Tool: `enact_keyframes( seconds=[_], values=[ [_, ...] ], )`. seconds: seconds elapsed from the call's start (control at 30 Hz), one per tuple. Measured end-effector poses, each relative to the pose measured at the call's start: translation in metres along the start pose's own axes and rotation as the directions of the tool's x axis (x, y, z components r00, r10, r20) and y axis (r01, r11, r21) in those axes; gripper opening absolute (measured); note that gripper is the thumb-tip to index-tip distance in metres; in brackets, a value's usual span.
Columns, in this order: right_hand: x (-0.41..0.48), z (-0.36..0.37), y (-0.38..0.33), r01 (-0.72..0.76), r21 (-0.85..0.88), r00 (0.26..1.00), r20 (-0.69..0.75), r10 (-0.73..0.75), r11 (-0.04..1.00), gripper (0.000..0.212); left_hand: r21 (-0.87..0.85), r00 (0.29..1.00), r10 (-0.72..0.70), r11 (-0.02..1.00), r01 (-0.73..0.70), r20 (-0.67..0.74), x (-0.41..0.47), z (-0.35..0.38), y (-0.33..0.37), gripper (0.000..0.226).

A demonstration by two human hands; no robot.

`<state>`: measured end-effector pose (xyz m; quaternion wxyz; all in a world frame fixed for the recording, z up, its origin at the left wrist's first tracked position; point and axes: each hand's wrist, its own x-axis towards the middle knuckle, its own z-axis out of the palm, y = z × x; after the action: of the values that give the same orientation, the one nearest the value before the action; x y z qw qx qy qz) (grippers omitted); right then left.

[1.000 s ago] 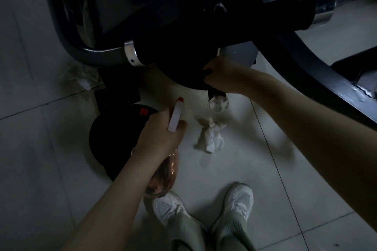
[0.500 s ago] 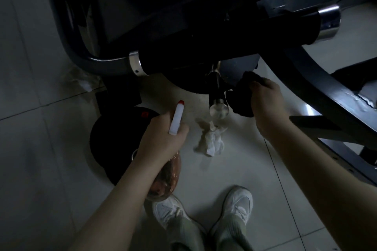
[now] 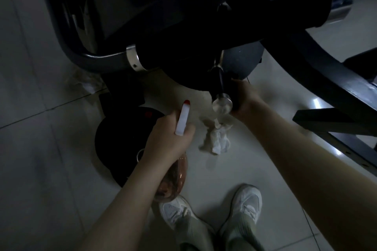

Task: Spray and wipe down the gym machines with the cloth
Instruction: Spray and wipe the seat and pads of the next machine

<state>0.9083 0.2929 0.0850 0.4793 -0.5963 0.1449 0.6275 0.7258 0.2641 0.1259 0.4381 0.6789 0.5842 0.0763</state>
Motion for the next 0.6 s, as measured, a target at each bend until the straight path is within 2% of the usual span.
enact_keyframes(
  seconds=[0.2,0.27,0.3,0.33,0.4,0.47,0.53,0.6],
  values=[
    [-0.025,-0.012,0.008,-0.02,-0.026,0.997,0.072,0.022,0.999,0.02,0.015,0.999,-0.003,1.0,0.003,0.05,-0.007,-0.008,0.014,0.018],
    [-0.037,-0.014,0.004,-0.018,-0.156,0.999,0.043,0.025,0.988,0.02,0.01,0.998,-0.018,1.0,0.017,0.054,-0.008,-0.012,0.016,0.01],
    [-0.042,-0.015,0.0,0.02,-0.304,1.0,0.008,-0.019,0.953,0.021,0.011,0.998,-0.026,1.0,0.026,0.053,-0.008,-0.014,0.018,0.013],
    [-0.049,-0.014,-0.005,0.077,-0.486,0.995,-0.017,-0.098,0.871,0.022,0.011,0.998,-0.033,0.999,0.032,0.048,-0.008,-0.015,0.019,0.017],
    [-0.057,-0.009,-0.012,0.224,-0.755,0.945,0.015,-0.326,0.616,0.026,0.019,0.999,-0.031,0.999,0.03,0.038,-0.005,-0.018,0.022,0.023],
    [-0.058,0.0,-0.016,0.354,-0.845,0.852,0.115,-0.511,0.401,0.024,0.029,0.999,-0.018,0.999,0.017,0.032,-0.004,-0.02,0.021,0.026],
    [-0.051,0.012,-0.018,0.412,-0.862,0.81,0.198,-0.553,0.294,0.018,0.026,0.999,-0.026,0.999,0.025,0.025,-0.005,-0.021,0.021,0.028],
    [-0.03,0.02,-0.022,0.448,-0.845,0.802,0.236,-0.549,0.292,0.019,0.021,0.999,-0.032,0.999,0.032,0.014,-0.007,-0.02,0.02,0.028]
  ],
)
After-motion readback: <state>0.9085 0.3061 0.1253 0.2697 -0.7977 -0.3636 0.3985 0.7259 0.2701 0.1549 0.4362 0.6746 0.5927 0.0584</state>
